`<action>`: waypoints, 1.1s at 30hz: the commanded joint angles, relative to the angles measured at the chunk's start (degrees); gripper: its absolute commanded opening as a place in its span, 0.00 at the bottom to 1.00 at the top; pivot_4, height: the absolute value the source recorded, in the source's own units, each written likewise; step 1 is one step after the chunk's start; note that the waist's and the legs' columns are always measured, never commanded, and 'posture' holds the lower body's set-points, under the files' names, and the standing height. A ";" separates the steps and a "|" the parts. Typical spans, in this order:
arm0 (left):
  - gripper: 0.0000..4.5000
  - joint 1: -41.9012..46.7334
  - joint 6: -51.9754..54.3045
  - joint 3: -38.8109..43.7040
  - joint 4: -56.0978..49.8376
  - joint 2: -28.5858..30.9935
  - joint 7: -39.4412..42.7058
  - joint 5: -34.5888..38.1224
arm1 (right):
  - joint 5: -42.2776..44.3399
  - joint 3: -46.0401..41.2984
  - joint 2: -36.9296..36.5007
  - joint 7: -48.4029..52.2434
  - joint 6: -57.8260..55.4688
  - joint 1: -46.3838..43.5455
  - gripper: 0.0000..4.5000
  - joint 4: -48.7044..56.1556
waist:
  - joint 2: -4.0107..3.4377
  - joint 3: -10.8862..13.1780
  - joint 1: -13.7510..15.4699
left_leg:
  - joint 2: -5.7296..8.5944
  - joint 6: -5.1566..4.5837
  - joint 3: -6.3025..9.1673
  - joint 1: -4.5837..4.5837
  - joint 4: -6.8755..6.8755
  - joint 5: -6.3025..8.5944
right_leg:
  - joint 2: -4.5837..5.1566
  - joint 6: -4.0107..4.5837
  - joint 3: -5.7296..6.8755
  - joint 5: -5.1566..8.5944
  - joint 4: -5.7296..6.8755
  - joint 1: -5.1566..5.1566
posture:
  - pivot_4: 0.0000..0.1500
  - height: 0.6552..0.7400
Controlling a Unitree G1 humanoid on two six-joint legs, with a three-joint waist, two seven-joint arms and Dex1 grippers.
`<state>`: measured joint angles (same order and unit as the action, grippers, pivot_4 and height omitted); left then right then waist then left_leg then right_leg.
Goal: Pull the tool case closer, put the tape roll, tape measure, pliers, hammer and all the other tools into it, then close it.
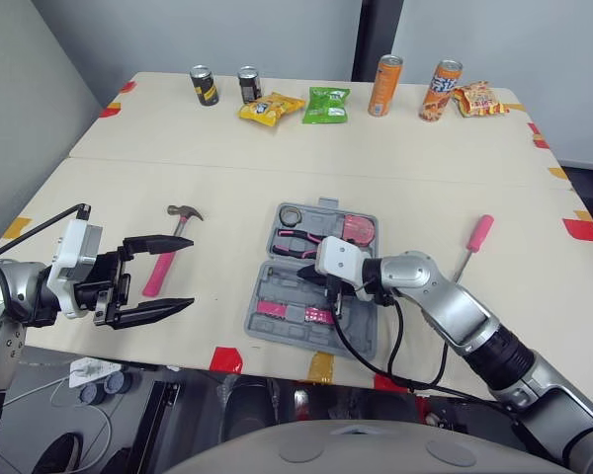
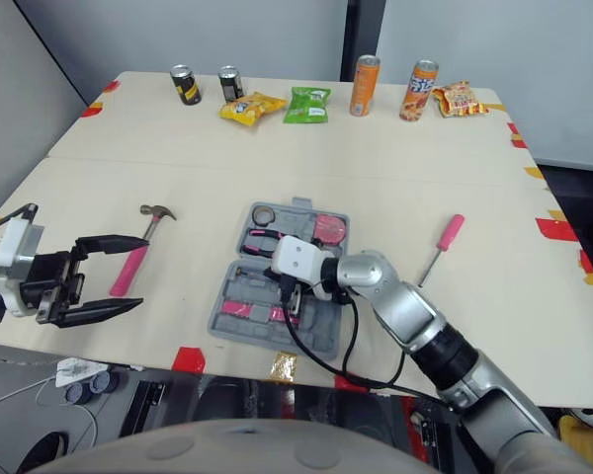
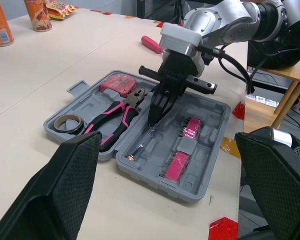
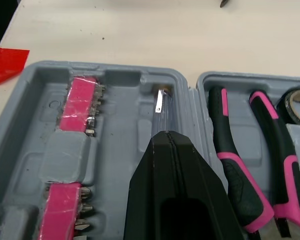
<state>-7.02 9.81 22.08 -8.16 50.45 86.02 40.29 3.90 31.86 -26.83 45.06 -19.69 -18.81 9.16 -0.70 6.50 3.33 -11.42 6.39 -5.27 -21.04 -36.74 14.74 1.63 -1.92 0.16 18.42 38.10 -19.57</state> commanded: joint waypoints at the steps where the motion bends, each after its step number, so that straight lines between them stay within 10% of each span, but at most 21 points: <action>1: 1.00 0.21 -0.03 1.31 -0.80 0.22 0.11 0.65 | -0.40 -1.22 0.73 0.60 1.65 0.31 0.01 0.31 | 0.00 0.00 -0.05 | 0.00 0.00 0.00 0.00 0.00 0.00 | 0.00 0.00 0.00 0.00 0.00 0.00 | 1.00 1.00; 33: 1.00 -1.06 0.34 2.10 -1.77 0.18 -0.16 1.03 | -4.62 -1.54 2.34 1.77 4.43 1.53 0.01 -4.68 | 0.03 -0.02 -0.42 | 0.00 -0.02 0.01 0.01 -0.02 -0.01 | 0.01 0.01 0.00 0.00 0.00 0.02 | 1.00 1.00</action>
<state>-7.83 10.21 22.45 -8.58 50.45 85.65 40.55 -0.11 30.94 -24.29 46.63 -15.53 -17.62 4.82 -0.67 6.49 2.91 -11.41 6.37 -5.25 -21.03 -36.75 14.73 1.64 -1.91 0.16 18.42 38.11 -19.54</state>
